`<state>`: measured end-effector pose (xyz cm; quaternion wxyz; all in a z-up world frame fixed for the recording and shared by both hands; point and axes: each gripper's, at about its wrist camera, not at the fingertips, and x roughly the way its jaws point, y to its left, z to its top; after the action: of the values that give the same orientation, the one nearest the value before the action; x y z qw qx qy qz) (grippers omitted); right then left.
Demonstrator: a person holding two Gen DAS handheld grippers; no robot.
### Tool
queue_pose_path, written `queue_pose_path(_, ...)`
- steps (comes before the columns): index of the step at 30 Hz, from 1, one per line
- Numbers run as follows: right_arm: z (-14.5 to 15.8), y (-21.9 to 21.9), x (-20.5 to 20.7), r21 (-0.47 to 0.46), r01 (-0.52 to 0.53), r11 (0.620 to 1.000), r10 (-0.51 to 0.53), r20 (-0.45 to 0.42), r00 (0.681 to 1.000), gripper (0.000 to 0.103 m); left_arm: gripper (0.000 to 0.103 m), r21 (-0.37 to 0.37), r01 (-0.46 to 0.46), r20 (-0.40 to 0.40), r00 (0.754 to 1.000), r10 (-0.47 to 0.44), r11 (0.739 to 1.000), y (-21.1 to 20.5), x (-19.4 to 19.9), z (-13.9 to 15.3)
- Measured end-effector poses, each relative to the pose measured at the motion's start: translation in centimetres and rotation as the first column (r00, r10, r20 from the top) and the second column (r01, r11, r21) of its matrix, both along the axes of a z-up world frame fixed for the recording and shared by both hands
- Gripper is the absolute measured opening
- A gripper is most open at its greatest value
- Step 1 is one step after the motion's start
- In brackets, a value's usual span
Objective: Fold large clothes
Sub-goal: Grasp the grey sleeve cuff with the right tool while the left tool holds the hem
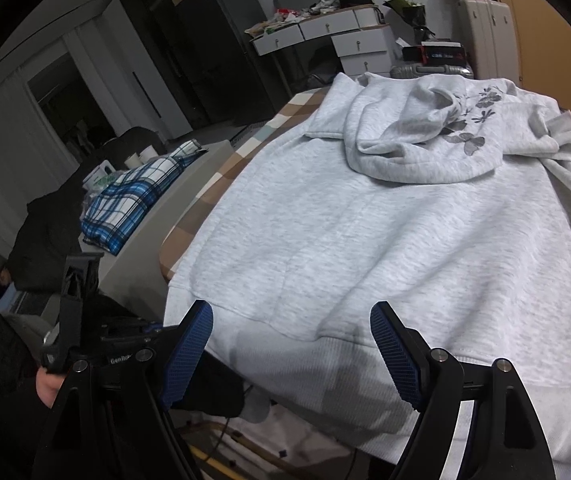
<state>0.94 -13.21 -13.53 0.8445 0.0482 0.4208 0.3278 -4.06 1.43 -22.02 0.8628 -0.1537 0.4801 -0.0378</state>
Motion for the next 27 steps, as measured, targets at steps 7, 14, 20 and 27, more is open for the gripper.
queue_pose_path(7, 1.7, -4.3, 0.0, 0.08, 0.086, 0.993, -0.084, -0.022, 0.996, 0.082, 0.006, -0.008, 0.016, 0.028, 0.999, -0.015, 1.0, -0.2, -0.2, 0.7)
queue_pose_path(14, 4.2, -16.3, -1.7, -0.009, 0.363, 0.932, -0.363, 0.02, 0.932, 0.092, 0.006, 0.005, 0.024, 0.042, 0.999, -0.024, 1.0, -1.1, 0.1, 0.7)
queue_pose_path(20, 1.1, -23.2, -2.1, -0.086, 0.523, 0.848, -0.53, -0.089, 0.844, 0.092, 0.006, -0.052, 0.011, 0.033, 0.999, -0.009, 0.999, -0.4, 0.0, 0.5)
queue_pose_path(27, -0.3, -24.5, -2.5, -0.027, 0.537, 0.843, -0.531, -0.194, 0.825, 0.091, 0.03, -0.261, 0.044, 0.044, 0.998, -0.034, 0.964, 1.4, -0.4, 1.2)
